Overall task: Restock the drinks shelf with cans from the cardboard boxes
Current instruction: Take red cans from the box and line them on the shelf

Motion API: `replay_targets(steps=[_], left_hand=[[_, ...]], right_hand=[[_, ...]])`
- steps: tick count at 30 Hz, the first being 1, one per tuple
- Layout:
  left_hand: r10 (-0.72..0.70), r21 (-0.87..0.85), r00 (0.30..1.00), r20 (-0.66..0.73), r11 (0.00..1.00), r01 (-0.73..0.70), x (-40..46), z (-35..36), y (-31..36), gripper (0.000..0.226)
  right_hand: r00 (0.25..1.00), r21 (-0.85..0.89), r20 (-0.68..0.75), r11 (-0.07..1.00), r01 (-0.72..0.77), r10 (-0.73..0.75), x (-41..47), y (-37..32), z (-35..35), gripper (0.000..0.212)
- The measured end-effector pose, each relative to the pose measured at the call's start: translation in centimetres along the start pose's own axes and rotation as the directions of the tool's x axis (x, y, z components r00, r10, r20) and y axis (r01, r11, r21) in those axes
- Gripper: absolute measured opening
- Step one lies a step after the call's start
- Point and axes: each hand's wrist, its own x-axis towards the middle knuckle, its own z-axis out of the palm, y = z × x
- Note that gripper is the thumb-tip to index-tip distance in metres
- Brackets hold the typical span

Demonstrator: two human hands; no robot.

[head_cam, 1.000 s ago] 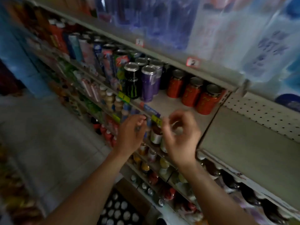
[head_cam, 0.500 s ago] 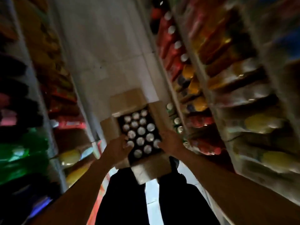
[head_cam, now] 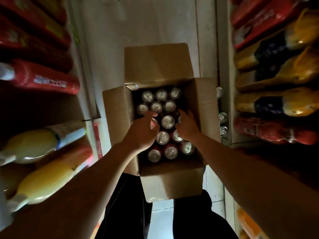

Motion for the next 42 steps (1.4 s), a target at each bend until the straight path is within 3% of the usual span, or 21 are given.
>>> replay_targets(steps=[5,10,12,14,16,17,19,23,27,31,35,39,42], left_hand=[[0.001,-0.017,0.999,0.032,1.000,-0.001,0.2,0.8,-1.4,0.020],[0.020,-0.065,1.000,-0.017,0.998,-0.021,-0.4,0.3,-0.7,0.025],[0.020,-0.099,1.000,-0.015,0.995,-0.021,-0.9,-0.6,1.2,0.038],[0.052,-0.128,0.999,0.017,0.991,-0.049,-1.5,-1.7,3.5,0.053],[0.184,-0.107,0.982,0.031,0.978,-0.180,-2.2,-3.1,7.0,0.070],[0.262,-0.078,0.964,0.049,0.963,-0.258,-2.4,-3.9,9.2,0.079],[0.366,-0.041,0.926,0.090,0.931,-0.364,-3.0,-6.0,14.0,0.088],[0.507,-0.069,0.860,0.067,0.862,-0.502,-7.2,-12.1,25.6,0.067],[0.601,-0.123,0.799,0.022,0.795,-0.594,-13.3,-16.7,35.6,0.058],[0.651,-0.247,0.751,0.109,0.750,-0.614,-19.4,-20.6,44.9,0.068],[0.738,-0.246,0.654,0.168,0.674,-0.697,-26.7,-22.7,53.3,0.080],[0.785,-0.193,0.572,0.237,0.615,-0.764,-30.5,-22.8,58.9,0.093],[0.836,-0.158,0.470,0.283,0.524,-0.837,-33.5,-21.3,64.1,0.085]], right_hand=[[0.991,0.052,-0.133,0.998,0.034,-0.026,0.6,0.9,1.1,0.064],[0.978,0.032,-0.196,0.997,0.076,-0.068,-1.2,-0.6,-0.8,0.056],[0.977,0.134,-0.208,0.988,0.078,-0.049,-3.7,-1.9,-3.4,0.053],[0.976,0.379,-0.216,0.924,0.054,0.032,-6.6,-3.5,-6.7,0.049],[0.981,0.685,-0.120,0.728,-0.028,0.150,-10.8,-6.0,-11.9,0.038],[0.983,0.777,-0.035,0.624,-0.087,0.180,-13.1,-7.3,-14.8,0.032],[0.988,0.842,0.032,0.529,-0.107,0.149,-17.9,-9.5,-20.4,0.027],[0.989,0.833,-0.128,0.549,0.069,0.069,-28.2,-13.5,-30.4,0.017],[0.961,0.783,-0.270,0.566,0.259,-0.066,-37.9,-15.9,-37.5,0.037],[0.863,0.714,-0.503,0.539,0.446,-0.048,-46.3,-17.5,-41.9,0.072],[0.647,0.588,-0.757,0.525,0.615,0.091,-54.6,-17.5,-45.8,0.063],[0.516,0.510,-0.845,0.495,0.704,0.137,-60.2,-16.1,-48.7,0.059],[0.429,0.455,-0.886,0.498,0.739,0.173,-64.2,-13.6,-51.1,0.060]])
